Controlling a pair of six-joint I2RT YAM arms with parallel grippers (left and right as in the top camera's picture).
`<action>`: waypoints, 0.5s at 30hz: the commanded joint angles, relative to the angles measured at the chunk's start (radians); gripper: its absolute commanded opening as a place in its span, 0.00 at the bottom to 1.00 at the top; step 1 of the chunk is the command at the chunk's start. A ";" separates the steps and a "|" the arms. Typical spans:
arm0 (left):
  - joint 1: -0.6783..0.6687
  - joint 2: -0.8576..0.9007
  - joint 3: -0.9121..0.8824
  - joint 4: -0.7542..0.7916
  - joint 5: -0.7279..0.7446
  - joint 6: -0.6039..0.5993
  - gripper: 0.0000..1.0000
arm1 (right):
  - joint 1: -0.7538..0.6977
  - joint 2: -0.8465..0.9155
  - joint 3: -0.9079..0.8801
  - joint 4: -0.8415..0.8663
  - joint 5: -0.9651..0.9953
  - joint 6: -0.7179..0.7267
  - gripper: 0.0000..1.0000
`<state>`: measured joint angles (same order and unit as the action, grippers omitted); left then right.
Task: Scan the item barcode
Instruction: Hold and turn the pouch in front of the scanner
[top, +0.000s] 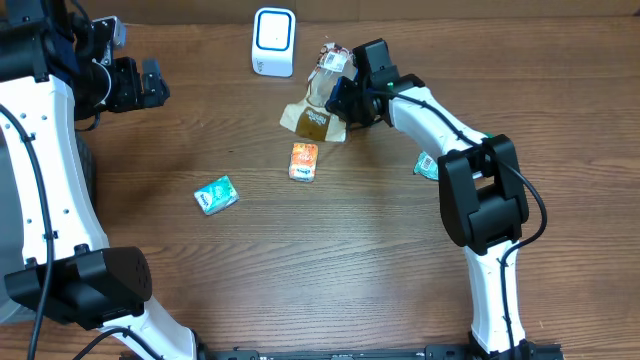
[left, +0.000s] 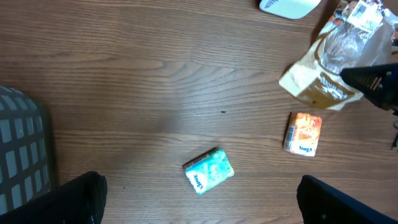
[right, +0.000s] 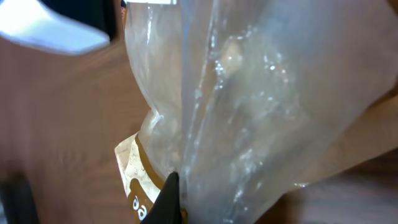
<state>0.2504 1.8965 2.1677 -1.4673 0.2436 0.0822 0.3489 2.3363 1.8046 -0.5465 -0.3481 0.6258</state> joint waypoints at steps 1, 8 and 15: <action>-0.002 -0.003 0.005 0.002 0.009 0.015 1.00 | -0.027 -0.034 -0.036 -0.057 -0.090 -0.200 0.04; -0.002 -0.003 0.005 0.002 0.009 0.015 1.00 | -0.043 -0.249 -0.035 -0.197 -0.133 -0.383 0.04; -0.002 -0.003 0.005 0.002 0.009 0.015 0.99 | -0.017 -0.505 -0.035 -0.326 -0.095 -0.568 0.04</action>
<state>0.2504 1.8965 2.1677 -1.4670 0.2436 0.0822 0.3119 1.9671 1.7576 -0.8474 -0.4561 0.1905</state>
